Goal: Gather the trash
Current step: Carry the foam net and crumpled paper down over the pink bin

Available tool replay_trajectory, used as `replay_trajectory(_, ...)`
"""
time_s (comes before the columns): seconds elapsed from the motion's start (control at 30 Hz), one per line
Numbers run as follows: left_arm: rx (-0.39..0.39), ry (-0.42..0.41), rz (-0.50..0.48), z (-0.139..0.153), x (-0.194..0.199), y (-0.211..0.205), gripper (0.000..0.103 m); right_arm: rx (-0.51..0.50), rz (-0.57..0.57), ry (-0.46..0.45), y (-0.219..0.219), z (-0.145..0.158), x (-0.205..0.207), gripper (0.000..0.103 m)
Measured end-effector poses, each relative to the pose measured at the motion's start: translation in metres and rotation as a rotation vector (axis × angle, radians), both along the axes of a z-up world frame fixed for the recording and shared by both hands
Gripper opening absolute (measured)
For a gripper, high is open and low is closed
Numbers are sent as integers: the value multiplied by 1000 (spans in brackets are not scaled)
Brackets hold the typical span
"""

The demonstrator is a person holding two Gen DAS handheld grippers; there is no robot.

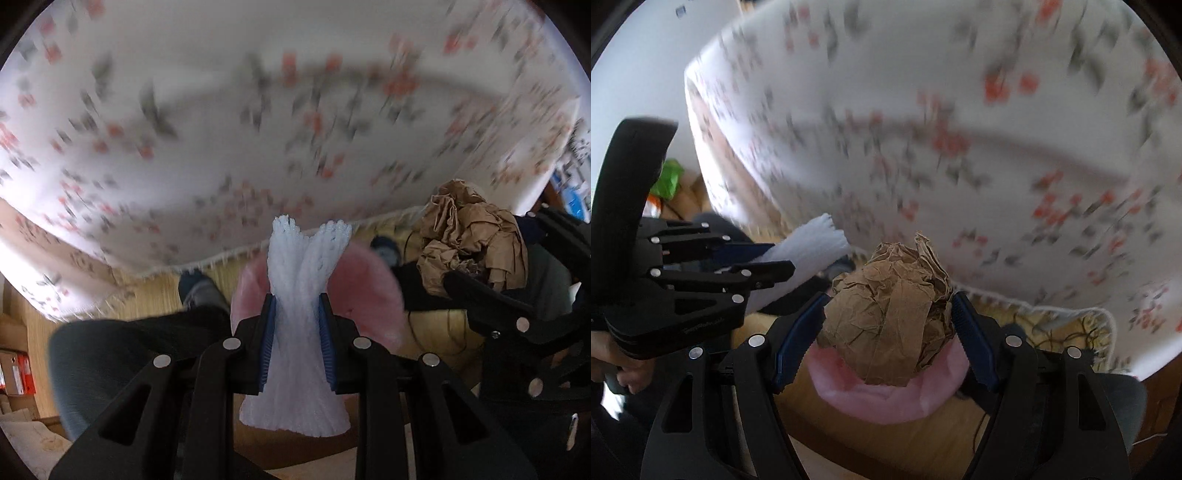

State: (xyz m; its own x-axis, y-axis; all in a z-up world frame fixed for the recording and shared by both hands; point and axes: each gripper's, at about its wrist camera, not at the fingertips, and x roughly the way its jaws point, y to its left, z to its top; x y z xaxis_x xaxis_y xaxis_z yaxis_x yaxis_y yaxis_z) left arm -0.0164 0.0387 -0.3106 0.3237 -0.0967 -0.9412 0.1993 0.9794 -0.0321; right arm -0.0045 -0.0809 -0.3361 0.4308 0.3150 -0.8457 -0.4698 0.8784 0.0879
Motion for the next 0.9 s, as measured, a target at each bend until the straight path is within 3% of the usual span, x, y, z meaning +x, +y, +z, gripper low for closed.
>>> replay_trajectory(0.2,28,114,26,-60,8,2,23,-15,-7,147,1,-61,20,71)
replay_trajectory(0.5,47,279,31,-133,26,0,23,-99,43,293,14,-140,40,71)
replay_trajectory(0.77,61,380,71,-183,43,2,24,-140,66,379,24,-182,49,71)
replay_trajectory(0.9,63,396,79,-190,47,3,28,-145,71,400,26,-195,53,71)
